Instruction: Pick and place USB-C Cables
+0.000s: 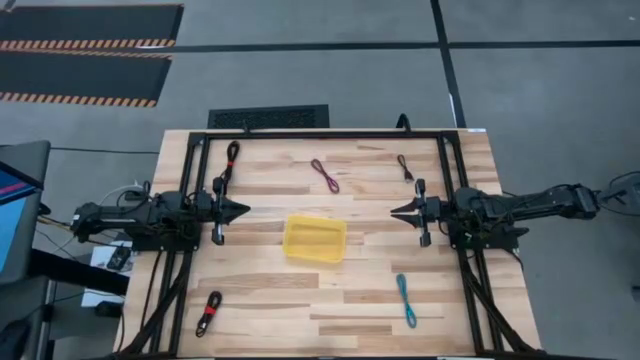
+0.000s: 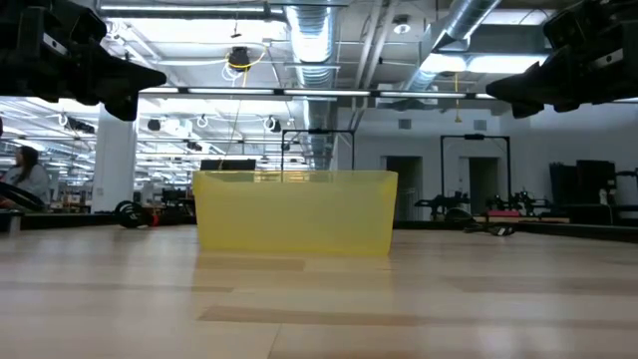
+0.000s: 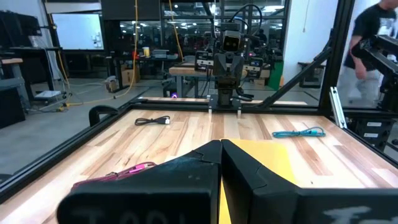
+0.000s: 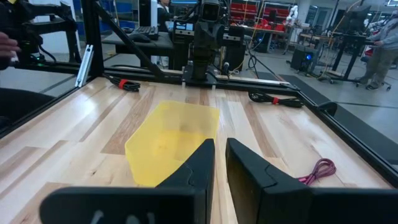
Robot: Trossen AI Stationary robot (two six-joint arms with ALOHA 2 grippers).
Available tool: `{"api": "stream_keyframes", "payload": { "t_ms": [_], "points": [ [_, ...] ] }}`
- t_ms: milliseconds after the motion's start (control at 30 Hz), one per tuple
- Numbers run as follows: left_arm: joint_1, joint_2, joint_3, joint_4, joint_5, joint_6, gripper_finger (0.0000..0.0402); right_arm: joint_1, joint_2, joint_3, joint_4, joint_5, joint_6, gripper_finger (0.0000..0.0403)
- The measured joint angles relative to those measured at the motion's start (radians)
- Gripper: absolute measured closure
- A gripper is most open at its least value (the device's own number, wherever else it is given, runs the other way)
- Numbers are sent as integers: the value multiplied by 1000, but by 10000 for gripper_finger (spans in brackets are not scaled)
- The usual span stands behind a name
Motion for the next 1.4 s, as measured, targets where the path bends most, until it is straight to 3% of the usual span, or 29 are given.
{"api": "stream_keyframes", "payload": {
  "t_ms": [833,1100,1400],
  "points": [
    [0,0,0,53,-4,-10,401,0,0,0,0,0,0,336],
    [5,0,0,313,-208,39,401,0,0,0,0,0,0,336],
    [5,1,24,449,-275,197,401,0,0,0,0,0,0,336]
  ]
}}
